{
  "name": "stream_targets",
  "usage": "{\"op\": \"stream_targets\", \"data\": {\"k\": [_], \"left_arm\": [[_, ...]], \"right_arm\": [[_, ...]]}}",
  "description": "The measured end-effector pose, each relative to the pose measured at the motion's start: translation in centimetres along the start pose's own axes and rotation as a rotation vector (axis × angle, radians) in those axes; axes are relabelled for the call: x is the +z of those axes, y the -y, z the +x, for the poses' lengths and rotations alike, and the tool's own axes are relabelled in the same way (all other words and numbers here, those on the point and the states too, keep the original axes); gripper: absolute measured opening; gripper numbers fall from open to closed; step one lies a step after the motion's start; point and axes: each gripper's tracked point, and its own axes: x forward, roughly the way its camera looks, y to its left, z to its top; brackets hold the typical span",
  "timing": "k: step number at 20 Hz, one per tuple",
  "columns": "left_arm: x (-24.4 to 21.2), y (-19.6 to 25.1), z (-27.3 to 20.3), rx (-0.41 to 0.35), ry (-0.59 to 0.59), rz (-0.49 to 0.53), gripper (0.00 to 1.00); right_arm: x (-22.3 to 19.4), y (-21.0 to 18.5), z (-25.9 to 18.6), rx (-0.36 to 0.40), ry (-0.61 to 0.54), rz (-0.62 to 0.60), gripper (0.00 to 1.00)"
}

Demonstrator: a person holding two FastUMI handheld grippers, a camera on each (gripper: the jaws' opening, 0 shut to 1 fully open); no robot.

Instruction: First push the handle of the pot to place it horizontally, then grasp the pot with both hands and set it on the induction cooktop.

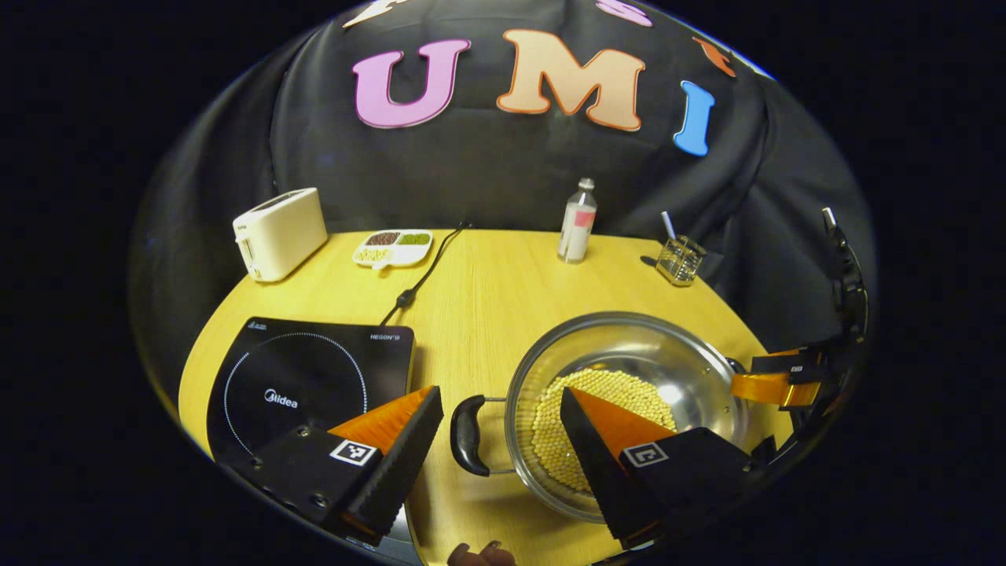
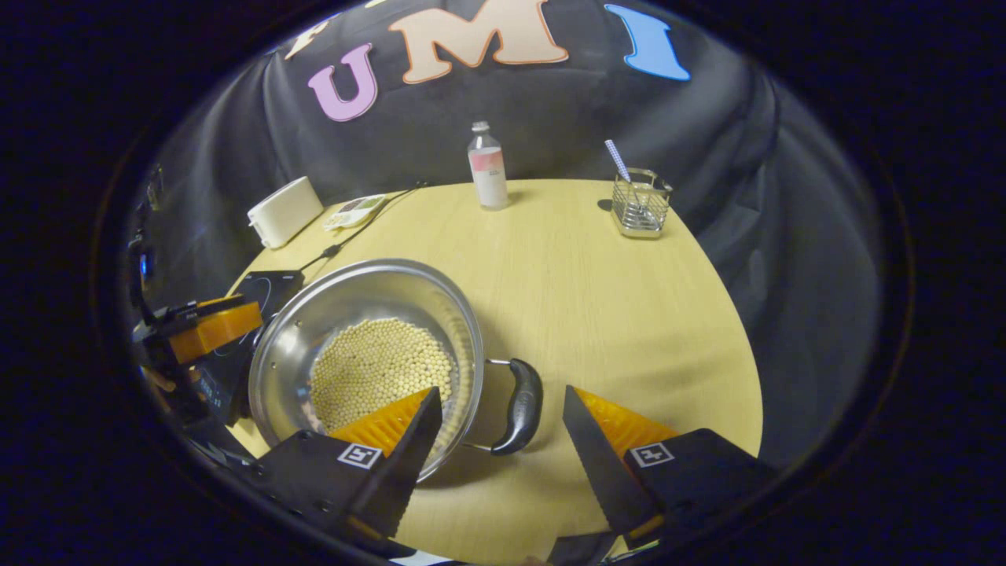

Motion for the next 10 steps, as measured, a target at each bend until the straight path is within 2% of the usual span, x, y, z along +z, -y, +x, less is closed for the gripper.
{"op": "stream_targets", "data": {"k": [2, 3, 9, 10], "left_arm": [[-0.8, -0.2, 0.8, -0.002, -0.021, -0.013, 0.98], [-1.2, -0.3, 1.1, -0.002, -0.029, -0.019, 0.98], [-3.2, -0.4, 3.0, -0.004, -0.083, -0.044, 0.98], [-3.5, -0.4, 3.3, -0.003, -0.092, -0.05, 0.99]], "right_arm": [[-0.2, -0.3, 0.6, 0.009, -0.021, 0.017, 0.96], [-0.5, -0.4, 1.0, 0.012, -0.03, 0.029, 0.98], [-1.4, -0.9, 2.9, 0.017, -0.066, 0.041, 0.98], [-1.6, -0.9, 3.2, 0.018, -0.074, 0.044, 0.96]]}}
